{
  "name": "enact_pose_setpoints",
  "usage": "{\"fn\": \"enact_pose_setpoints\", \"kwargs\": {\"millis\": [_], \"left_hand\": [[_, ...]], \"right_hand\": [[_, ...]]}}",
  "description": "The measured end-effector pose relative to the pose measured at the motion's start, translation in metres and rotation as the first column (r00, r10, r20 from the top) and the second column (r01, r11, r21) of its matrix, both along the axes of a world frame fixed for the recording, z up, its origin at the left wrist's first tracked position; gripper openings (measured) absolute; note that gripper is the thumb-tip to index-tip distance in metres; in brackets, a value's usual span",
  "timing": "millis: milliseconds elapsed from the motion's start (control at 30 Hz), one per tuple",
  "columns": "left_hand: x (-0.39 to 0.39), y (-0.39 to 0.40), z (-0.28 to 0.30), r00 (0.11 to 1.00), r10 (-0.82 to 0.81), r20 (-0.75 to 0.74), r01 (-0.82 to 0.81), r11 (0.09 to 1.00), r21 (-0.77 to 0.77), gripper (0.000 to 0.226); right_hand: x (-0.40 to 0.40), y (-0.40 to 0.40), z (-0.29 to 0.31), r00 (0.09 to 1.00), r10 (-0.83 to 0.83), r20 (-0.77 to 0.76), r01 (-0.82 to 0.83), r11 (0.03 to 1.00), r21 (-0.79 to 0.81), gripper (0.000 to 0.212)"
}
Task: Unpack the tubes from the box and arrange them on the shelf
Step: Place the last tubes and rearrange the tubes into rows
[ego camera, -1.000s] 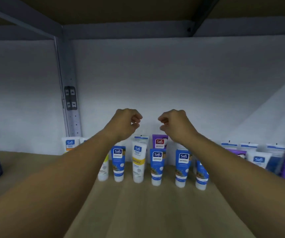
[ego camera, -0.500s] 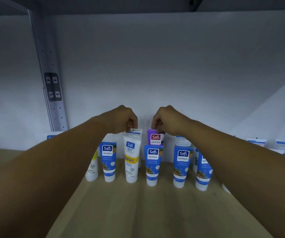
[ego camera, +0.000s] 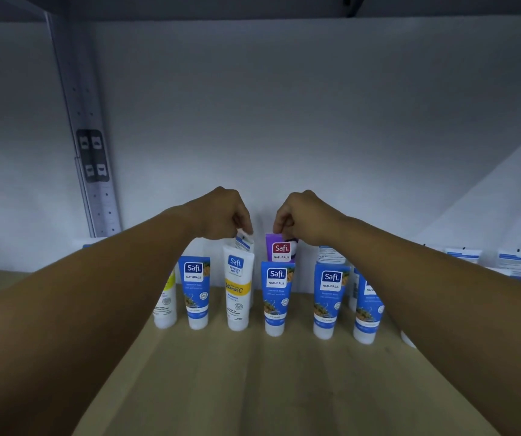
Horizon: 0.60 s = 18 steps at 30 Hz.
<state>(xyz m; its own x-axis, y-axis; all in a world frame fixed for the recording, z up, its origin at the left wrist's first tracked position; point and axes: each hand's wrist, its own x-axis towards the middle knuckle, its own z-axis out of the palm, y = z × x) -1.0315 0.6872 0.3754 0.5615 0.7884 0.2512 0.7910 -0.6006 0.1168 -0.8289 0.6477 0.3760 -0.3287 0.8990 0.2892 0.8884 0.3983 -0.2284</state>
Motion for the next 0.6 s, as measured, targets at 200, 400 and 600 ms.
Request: {"fn": "enact_pose_setpoints", "kwargs": {"millis": [200, 400, 600], "left_hand": [[0.025, -0.010, 0.014, 0.917, 0.371, 0.147, -0.345, 0.922, -0.178, 0.035], [0.043, -0.010, 0.016, 0.882, 0.449, 0.140, -0.388, 0.863, -0.323, 0.027], [0.036, -0.004, 0.010, 0.924, 0.373, 0.077, -0.330, 0.886, -0.326, 0.031]], "right_hand": [[-0.003, 0.001, 0.000, 1.000, -0.006, 0.026, 0.006, 1.000, -0.004, 0.020], [-0.005, 0.000, 0.000, 0.999, -0.016, 0.042, 0.015, 1.000, 0.005, 0.022], [-0.002, 0.000, 0.001, 0.999, -0.026, 0.036, 0.026, 1.000, -0.001, 0.022]]}}
